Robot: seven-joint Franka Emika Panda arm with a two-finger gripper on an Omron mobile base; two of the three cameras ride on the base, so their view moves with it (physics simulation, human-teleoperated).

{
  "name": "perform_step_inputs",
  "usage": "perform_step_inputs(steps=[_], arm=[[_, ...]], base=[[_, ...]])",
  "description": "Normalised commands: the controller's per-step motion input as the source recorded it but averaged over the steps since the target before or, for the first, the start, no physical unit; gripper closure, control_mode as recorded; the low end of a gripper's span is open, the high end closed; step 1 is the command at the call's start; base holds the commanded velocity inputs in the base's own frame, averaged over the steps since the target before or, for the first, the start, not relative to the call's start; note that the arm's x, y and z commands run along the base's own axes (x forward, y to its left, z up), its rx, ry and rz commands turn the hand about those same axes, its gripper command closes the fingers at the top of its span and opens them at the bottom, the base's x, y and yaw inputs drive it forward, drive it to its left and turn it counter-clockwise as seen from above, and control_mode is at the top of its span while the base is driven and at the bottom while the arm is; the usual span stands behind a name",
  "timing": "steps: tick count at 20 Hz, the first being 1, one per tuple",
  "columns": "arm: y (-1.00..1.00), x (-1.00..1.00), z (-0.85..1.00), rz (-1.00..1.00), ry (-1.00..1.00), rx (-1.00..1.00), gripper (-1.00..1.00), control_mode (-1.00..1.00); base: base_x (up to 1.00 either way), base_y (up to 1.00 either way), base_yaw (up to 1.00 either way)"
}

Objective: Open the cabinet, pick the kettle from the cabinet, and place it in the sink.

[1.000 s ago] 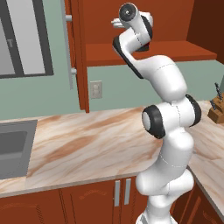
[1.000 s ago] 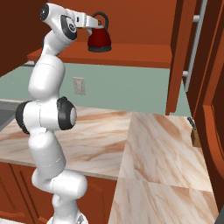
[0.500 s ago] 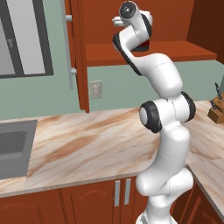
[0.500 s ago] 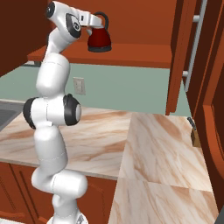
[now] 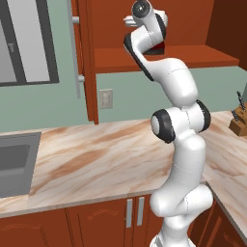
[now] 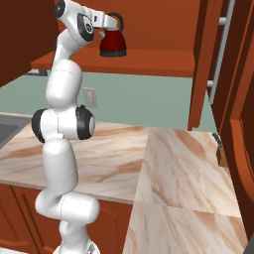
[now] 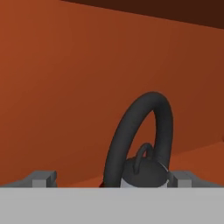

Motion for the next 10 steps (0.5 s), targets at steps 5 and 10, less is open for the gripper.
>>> perform_step_inputs(steps=[5,10], arm=[[0.00,0.04,0.00,0.00,0.00,0.00,-1.00,-1.00],[0.00,0.00,-0.02,0.00,0.00,0.00,-1.00,-1.00]], base=[[0.00,0.00,0.00],[0.00,0.00,0.00]])
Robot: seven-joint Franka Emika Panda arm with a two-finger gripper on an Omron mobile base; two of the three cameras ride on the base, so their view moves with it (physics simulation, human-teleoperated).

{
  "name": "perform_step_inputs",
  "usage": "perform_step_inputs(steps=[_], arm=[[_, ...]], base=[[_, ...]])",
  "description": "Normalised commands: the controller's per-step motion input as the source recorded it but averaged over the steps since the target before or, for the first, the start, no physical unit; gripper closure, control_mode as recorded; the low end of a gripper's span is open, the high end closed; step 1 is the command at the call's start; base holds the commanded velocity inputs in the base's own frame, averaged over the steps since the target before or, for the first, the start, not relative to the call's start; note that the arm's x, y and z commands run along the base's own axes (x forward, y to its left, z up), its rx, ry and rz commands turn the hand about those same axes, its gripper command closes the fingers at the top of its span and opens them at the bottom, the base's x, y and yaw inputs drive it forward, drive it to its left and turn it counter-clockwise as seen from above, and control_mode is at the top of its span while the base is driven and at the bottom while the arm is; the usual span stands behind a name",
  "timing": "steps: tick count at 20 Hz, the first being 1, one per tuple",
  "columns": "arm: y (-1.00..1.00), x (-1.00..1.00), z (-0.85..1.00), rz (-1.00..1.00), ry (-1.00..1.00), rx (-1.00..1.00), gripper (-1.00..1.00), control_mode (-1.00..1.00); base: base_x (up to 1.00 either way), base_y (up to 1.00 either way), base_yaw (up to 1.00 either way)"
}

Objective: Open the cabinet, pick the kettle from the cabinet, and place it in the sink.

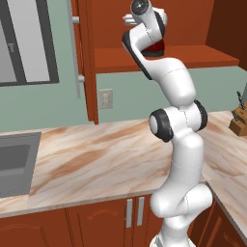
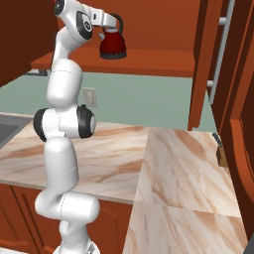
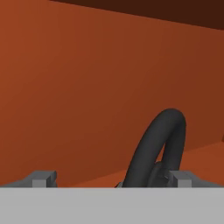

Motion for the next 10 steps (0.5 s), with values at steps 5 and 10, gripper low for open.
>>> perform_step_inputs(steps=[5,10], arm=[[0.00,0.00,-0.05,-0.01,-0.01,0.00,-1.00,-1.00],[0.00,0.01,-0.11,-0.01,0.00,0.03,-1.00,-1.00]], base=[[0.00,0.00,0.00],[0.00,0.00,0.00]])
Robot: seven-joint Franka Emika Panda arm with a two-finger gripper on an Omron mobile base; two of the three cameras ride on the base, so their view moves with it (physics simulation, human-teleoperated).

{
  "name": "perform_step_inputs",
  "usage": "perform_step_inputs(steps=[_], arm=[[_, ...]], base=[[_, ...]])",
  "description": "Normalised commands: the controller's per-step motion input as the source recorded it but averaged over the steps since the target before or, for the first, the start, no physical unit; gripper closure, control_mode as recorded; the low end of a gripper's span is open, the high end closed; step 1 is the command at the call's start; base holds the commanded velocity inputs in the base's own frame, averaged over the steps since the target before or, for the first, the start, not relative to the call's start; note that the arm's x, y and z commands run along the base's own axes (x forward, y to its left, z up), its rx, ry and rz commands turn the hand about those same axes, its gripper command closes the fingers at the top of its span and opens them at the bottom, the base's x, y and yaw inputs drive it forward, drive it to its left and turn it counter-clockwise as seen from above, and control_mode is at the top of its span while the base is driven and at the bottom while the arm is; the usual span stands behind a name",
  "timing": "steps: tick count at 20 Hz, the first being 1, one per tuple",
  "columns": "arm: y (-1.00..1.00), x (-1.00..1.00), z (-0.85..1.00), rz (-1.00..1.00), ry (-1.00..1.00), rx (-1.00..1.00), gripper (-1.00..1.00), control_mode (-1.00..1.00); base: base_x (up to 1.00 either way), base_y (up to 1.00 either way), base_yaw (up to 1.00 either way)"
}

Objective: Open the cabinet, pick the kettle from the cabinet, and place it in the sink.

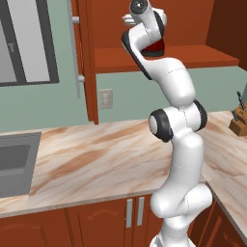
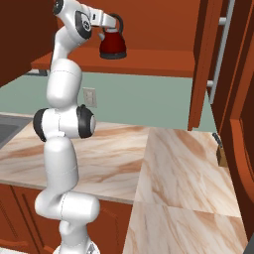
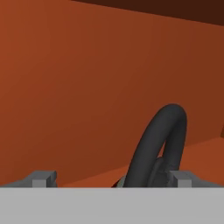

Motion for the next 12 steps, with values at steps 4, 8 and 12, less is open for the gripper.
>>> perform_step_inputs(steps=[4,8,12], arm=[[0.00,0.04,-0.14,0.00,0.00,0.05,-1.00,-1.00],[0.00,0.02,-0.07,0.00,-0.02,0.04,-1.00,-1.00],[0.00,0.00,-0.11,0.00,-0.05,0.02,1.00,-1.00]], base=[[0.00,0.00,0.00],[0.00,0.00,0.00],[0.00,0.00,0.00]])
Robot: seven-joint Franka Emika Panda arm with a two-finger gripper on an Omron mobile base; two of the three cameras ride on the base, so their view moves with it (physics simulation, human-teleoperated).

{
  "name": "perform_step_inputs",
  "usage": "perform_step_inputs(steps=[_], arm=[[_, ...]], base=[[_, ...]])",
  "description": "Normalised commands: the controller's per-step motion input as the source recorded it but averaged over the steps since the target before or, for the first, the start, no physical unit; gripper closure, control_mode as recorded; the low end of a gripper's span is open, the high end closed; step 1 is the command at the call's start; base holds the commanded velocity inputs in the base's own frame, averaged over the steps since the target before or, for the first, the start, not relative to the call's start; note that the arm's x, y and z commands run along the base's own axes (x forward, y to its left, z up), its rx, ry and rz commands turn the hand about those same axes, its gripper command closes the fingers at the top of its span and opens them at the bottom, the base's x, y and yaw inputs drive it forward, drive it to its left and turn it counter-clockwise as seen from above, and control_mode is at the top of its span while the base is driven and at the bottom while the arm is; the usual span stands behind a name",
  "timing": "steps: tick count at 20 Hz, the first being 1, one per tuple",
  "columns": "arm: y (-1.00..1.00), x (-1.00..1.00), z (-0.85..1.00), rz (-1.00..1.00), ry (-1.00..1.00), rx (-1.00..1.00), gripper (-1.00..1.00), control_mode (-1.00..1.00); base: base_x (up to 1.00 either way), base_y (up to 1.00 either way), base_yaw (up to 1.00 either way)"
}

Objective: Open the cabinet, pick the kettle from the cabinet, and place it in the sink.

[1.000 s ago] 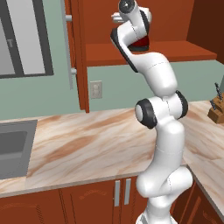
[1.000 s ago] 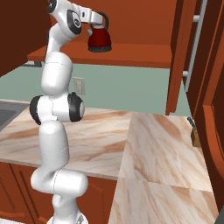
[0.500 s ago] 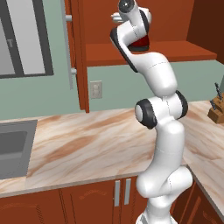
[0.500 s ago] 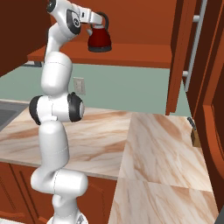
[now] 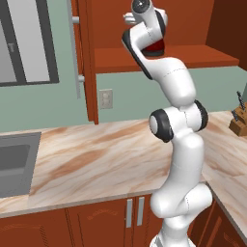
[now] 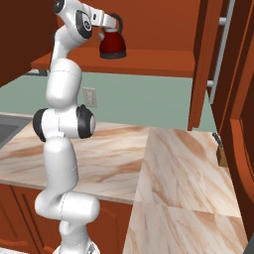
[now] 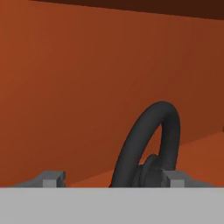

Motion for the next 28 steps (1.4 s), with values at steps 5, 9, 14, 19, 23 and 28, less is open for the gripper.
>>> perform_step_inputs(steps=[5,9,14,19,23,28], arm=[[0.00,0.00,-0.10,0.00,-0.07,0.03,1.00,-1.00],[0.00,-0.02,-0.07,0.00,-0.09,0.04,1.00,-1.00],[0.00,-0.14,-0.06,0.00,-0.14,0.03,1.00,-1.00],[0.01,-0.25,-0.05,0.00,-0.12,0.03,1.00,-1.00],[0.03,-0.34,-0.07,0.00,-0.08,0.01,1.00,-1.00],[0.02,-0.38,-0.01,0.00,-0.04,0.00,1.00,-1.00]], base=[[0.00,0.00,0.00],[0.00,0.00,0.00],[0.00,0.00,0.00],[0.00,0.00,0.00],[0.00,0.00,0.00],[0.00,0.00,0.00]])
